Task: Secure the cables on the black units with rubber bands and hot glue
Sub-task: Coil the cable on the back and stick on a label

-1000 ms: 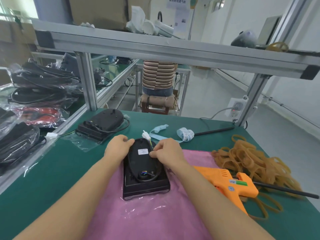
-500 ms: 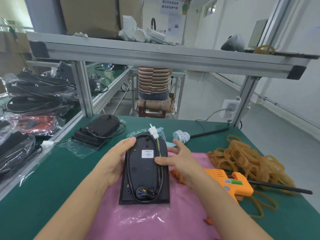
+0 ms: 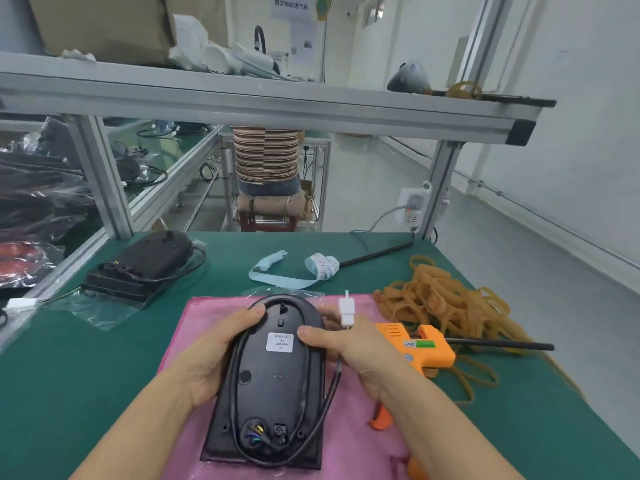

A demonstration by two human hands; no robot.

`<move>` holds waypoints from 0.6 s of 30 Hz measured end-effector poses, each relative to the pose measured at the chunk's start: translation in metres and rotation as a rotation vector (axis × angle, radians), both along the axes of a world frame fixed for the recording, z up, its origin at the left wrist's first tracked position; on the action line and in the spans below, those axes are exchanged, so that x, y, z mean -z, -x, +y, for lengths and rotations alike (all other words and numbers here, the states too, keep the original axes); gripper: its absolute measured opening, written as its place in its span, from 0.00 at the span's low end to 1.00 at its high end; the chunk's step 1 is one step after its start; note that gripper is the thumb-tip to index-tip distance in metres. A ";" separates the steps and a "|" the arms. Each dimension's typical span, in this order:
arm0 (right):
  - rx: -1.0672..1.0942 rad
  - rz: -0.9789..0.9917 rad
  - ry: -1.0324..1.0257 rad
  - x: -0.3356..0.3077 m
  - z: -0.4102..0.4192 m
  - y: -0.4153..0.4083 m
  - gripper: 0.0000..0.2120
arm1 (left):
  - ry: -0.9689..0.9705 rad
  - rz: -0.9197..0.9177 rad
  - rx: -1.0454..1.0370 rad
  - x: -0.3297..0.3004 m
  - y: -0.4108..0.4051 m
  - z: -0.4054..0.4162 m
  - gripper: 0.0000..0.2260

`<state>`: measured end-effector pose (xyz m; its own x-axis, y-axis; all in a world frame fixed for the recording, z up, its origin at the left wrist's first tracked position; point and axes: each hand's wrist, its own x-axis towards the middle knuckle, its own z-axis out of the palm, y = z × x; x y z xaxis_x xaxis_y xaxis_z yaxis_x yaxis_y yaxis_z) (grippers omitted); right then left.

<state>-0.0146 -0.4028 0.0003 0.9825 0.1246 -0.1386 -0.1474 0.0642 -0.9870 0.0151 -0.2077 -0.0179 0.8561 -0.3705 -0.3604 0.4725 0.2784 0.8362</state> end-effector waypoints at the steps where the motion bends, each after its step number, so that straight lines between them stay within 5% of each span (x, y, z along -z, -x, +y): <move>1: -0.012 0.005 0.017 0.002 -0.001 0.000 0.11 | 0.003 -0.005 -0.010 0.001 0.000 -0.002 0.19; 4: 0.013 0.044 0.137 0.001 -0.001 0.001 0.09 | 0.018 0.002 -0.053 0.006 0.002 -0.007 0.18; 8: 0.098 -0.010 0.647 -0.011 -0.020 -0.012 0.25 | -0.019 0.036 -0.127 0.011 -0.001 -0.002 0.19; 13: 0.258 -0.226 1.352 -0.023 -0.075 -0.043 0.12 | -0.044 0.042 -0.135 0.015 0.001 0.006 0.20; 15: 0.193 -0.224 1.695 -0.020 -0.094 -0.055 0.13 | -0.031 0.028 -0.138 0.012 0.002 0.006 0.20; 18: 0.136 -0.198 1.920 -0.013 -0.104 -0.064 0.13 | -0.035 -0.068 -0.128 0.008 0.005 0.008 0.18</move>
